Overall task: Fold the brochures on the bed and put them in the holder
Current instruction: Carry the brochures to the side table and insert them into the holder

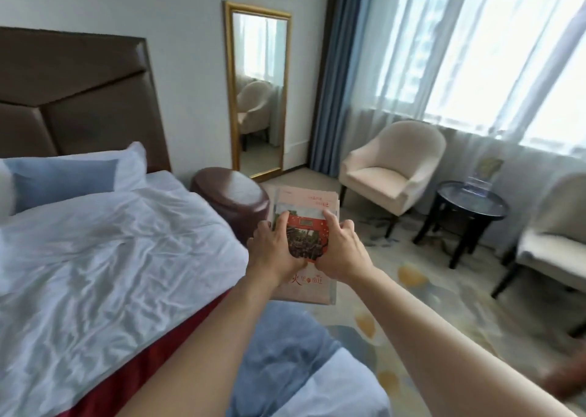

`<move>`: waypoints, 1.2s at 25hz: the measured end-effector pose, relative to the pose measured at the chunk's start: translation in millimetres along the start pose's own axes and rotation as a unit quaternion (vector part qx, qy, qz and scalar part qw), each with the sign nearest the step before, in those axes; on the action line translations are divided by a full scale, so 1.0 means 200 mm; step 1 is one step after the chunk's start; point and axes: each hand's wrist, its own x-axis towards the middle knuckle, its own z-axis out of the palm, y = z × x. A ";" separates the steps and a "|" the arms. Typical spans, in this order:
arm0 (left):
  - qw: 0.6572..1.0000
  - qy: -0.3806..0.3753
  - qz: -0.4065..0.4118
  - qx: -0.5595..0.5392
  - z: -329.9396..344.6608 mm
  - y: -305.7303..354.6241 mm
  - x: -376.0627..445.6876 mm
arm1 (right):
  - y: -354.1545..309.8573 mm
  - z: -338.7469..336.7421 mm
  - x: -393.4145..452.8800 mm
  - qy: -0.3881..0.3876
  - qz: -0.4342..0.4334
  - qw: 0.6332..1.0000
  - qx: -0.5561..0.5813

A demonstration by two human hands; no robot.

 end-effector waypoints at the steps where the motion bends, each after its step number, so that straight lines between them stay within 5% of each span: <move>1: 1.000 -0.009 0.013 -0.009 0.08 0.13 0.03 | 0.13 -0.08 -0.01 0.011 0.015 1.000 -0.005; 12: 0.975 -0.128 0.171 -0.059 0.84 1.36 0.26 | 1.30 -0.72 -0.13 0.105 0.218 0.970 -0.004; 30: 0.941 -0.180 0.276 -0.079 1.72 2.23 1.34 | 2.40 -1.08 0.76 0.146 0.309 0.940 -0.017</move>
